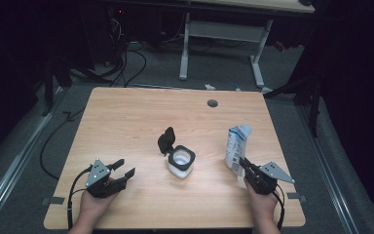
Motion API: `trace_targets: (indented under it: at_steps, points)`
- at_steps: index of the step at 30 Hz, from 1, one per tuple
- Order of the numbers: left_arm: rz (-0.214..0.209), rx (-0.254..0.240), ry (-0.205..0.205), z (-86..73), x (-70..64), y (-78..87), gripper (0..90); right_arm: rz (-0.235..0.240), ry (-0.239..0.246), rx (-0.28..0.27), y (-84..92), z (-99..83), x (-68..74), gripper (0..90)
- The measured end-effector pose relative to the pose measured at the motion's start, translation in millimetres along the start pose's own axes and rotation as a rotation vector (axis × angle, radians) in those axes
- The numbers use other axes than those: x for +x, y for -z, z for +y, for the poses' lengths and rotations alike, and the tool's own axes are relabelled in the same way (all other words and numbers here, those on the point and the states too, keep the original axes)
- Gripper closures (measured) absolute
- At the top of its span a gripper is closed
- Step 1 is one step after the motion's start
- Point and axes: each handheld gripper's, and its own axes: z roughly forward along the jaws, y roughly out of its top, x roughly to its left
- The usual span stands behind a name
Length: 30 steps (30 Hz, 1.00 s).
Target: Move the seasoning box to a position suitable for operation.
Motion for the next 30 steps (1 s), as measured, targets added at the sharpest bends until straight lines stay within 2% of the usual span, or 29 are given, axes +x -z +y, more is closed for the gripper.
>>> trace_targets:
  at_steps: [3,18,30]
  points:
    - [0.001,0.0,-0.002,0.0,0.1,0.2,43.3,-0.008,0.0,0.003,0.2,0.0,0.3,80.0]
    - [-0.001,-0.001,0.002,0.1,0.2,0.8,43.3,-0.016,-0.013,0.009,2.0,1.1,2.4,74.1]
    - [0.0,-0.003,0.007,0.5,0.6,1.1,43.3,-0.018,-0.033,0.013,1.8,-1.1,1.7,65.4]
